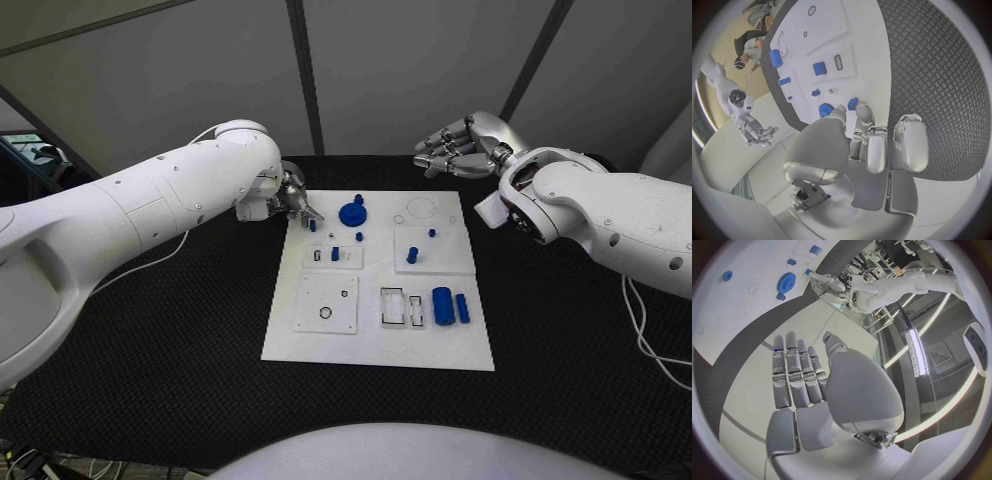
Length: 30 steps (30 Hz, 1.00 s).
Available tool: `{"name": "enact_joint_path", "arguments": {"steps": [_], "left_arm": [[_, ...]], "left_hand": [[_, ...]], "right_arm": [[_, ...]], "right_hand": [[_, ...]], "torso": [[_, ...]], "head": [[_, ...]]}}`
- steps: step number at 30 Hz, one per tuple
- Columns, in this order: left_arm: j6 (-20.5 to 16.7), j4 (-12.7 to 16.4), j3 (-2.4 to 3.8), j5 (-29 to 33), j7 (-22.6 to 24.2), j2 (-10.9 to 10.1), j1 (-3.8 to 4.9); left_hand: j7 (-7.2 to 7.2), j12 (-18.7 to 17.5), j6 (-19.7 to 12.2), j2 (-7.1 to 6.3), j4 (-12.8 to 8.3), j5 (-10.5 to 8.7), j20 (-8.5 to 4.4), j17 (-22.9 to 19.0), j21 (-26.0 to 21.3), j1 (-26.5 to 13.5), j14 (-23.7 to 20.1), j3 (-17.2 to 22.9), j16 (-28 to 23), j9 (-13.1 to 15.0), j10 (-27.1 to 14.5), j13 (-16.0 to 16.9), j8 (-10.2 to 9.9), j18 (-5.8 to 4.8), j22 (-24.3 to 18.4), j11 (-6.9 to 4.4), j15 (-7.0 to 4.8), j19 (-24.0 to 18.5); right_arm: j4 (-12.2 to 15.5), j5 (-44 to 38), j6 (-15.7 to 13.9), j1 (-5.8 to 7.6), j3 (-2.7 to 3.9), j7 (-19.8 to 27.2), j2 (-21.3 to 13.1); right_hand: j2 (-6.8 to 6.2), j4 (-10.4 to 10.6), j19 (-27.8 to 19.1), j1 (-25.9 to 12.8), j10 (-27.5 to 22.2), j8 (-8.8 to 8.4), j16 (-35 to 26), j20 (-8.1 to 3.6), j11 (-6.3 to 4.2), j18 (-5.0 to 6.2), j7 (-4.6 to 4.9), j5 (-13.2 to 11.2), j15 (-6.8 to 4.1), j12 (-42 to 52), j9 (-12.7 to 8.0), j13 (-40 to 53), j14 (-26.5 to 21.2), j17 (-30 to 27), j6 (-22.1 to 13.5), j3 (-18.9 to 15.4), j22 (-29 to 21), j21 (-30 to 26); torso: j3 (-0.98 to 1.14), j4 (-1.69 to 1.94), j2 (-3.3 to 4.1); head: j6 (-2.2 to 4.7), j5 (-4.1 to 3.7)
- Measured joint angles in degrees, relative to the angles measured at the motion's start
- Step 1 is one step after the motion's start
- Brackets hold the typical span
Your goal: Assemble the parts on the task board
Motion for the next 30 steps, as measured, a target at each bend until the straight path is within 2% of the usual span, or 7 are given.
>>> {"name": "enact_joint_path", "arguments": {"steps": [13,16,23,30], "left_arm": [[-0.1,0.0,-0.02,1.6,0.3,0.0,-0.01],[-0.1,0.0,-0.02,1.8,0.3,0.0,-0.01],[-0.1,-0.1,-0.03,2.0,0.4,0.1,-0.02],[-0.1,-0.3,0.01,2.1,0.4,0.2,0.03]], "left_hand": [[0.0,0.3,0.0,0.04,-0.2,0.0,0.0,0.0,0.3,0.5,0.0,0.2,0.0,0.1,0.2,0.1,0.0,0.0,0.0,-0.19,0.0,0.0],[-0.21,0.3,0.2,0.53,-0.4,0.0,0.0,0.0,0.3,1.0,0.0,0.4,0.0,0.1,0.2,0.1,0.0,0.0,0.0,-0.19,0.0,0.0],[-0.21,0.3,0.2,2.42,-2.7,0.0,0.0,0.0,0.3,5.0,0.0,2.7,0.2,0.2,0.3,-0.2,0.0,0.0,0.0,-0.51,-0.42,0.0],[-0.41,-0.4,0.0,2.79,-5.1,-0.07,-0.22,0.0,0.3,8.1,0.0,6.7,0.2,0.2,0.2,-0.7,0.0,0.01,0.0,-0.57,-0.42,0.2]], "right_arm": [[0.0,0.0,0.1,0.0,0.0,0.0,0.1],[-0.1,0.0,0.1,0.0,0.0,0.0,0.1],[-0.1,0.0,0.1,0.0,0.0,0.0,0.1],[-0.1,0.0,0.1,0.0,0.0,0.0,0.1]], "right_hand": [[0.0,0.0,0.0,0.0,0.0,0.0,0.0,0.0,0.0,0.0,0.0,0.0,0.0,0.0,0.0,0.0,0.0,0.0,0.0,0.0,0.0,0.0],[0.0,0.0,0.0,0.0,0.0,0.0,0.0,0.0,0.0,0.0,0.0,0.0,0.0,0.0,0.0,0.0,0.0,0.0,0.0,0.0,0.0,0.0],[0.0,0.0,0.0,0.0,0.0,0.0,0.0,0.0,0.0,0.0,0.0,0.0,0.0,0.0,0.0,0.0,0.0,0.0,0.0,0.0,0.0,0.0],[0.0,0.0,0.0,0.0,0.0,0.0,0.0,0.0,0.0,0.0,0.0,0.0,0.0,0.0,0.0,0.0,0.0,0.0,0.0,0.0,0.0,0.0]], "torso": [[0.0,0.0,0.0],[0.01,0.0,0.0],[0.01,0.0,0.0],[0.01,0.0,0.0]], "head": [[-0.15,0.02],[-0.12,0.02],[-0.22,-0.02],[-0.25,-0.04]]}}
